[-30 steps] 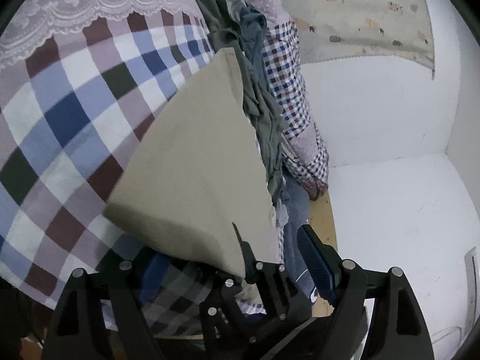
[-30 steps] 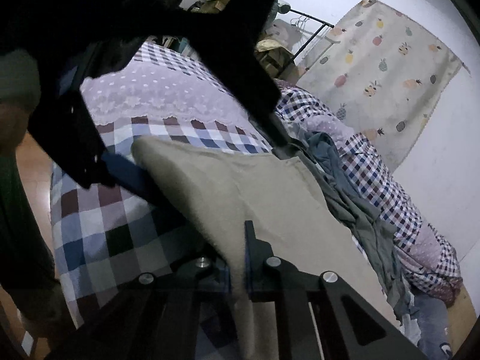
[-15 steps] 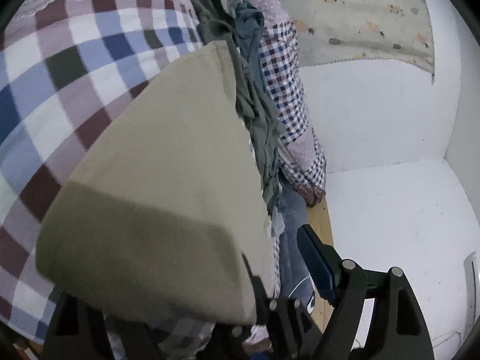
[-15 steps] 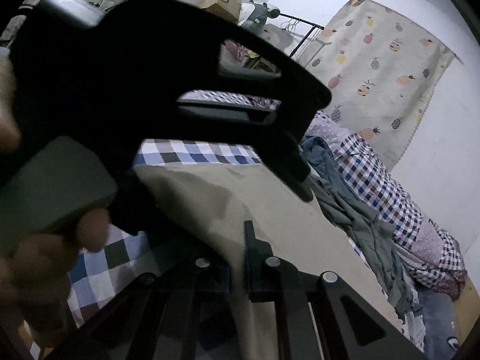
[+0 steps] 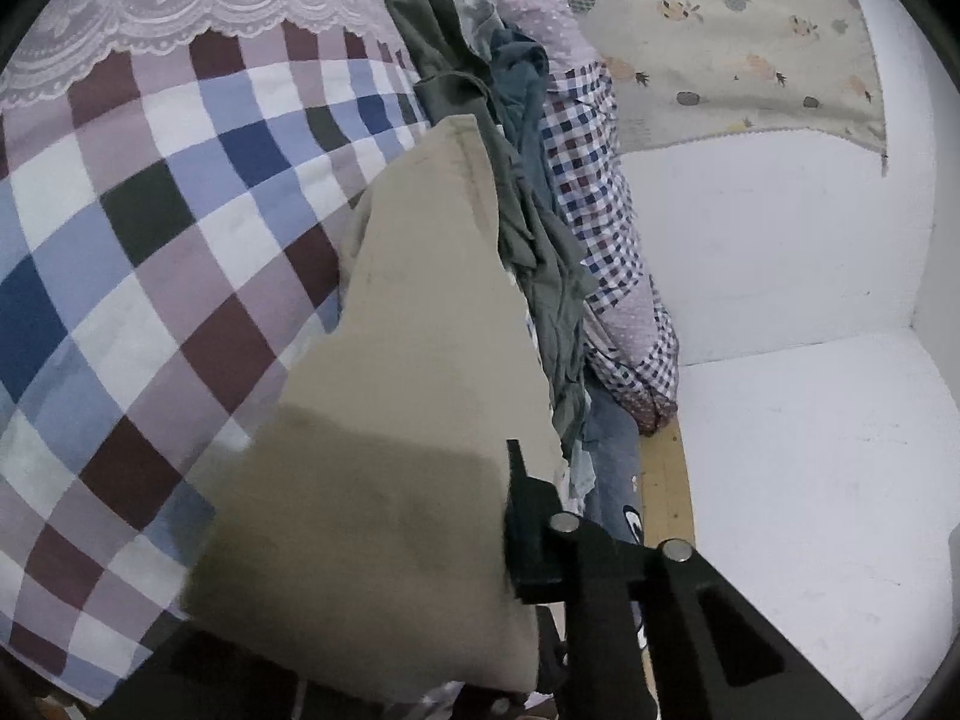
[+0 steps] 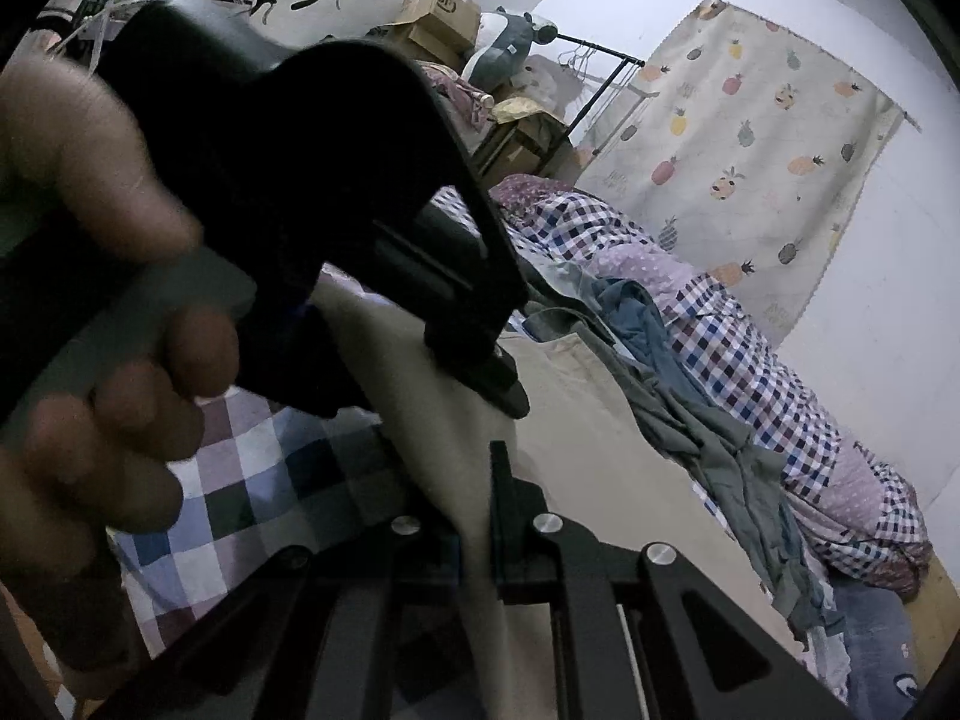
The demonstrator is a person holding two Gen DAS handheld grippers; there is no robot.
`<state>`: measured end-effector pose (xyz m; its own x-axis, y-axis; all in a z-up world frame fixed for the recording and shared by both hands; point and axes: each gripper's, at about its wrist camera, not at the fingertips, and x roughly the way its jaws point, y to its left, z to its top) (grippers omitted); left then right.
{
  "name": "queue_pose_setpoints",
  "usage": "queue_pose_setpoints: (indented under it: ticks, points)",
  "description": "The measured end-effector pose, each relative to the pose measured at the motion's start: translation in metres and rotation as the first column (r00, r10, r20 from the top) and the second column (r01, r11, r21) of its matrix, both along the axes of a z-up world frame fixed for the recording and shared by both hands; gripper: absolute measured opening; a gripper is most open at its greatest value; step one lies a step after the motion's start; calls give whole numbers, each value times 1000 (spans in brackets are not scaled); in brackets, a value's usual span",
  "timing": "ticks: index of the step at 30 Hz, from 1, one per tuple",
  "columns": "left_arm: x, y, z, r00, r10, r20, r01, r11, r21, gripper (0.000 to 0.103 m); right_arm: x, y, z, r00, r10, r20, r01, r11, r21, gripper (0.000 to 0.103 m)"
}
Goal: Fold clothes
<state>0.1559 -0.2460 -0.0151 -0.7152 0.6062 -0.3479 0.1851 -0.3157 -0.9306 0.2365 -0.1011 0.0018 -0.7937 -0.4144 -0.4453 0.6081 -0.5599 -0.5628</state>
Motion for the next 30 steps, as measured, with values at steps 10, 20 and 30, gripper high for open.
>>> queue_pose_setpoints:
  ticks: [10, 20, 30]
  points:
    - [-2, 0, 22, 1000, -15, -26, 15, 1000, -11, 8, -10, 13, -15, 986, -130, -102, 134, 990, 39, 50]
    - [-10, -1, 37, 999, -12, -44, 13, 1000, 13, 7, -36, 64, -20, 946, -294, -138, 306, 949, 74, 50]
    - [-19, -1, 40, 999, -3, -48, 5, 999, 34, 7, -46, 151, -21, 887, -426, -175, 452, 878, 154, 57]
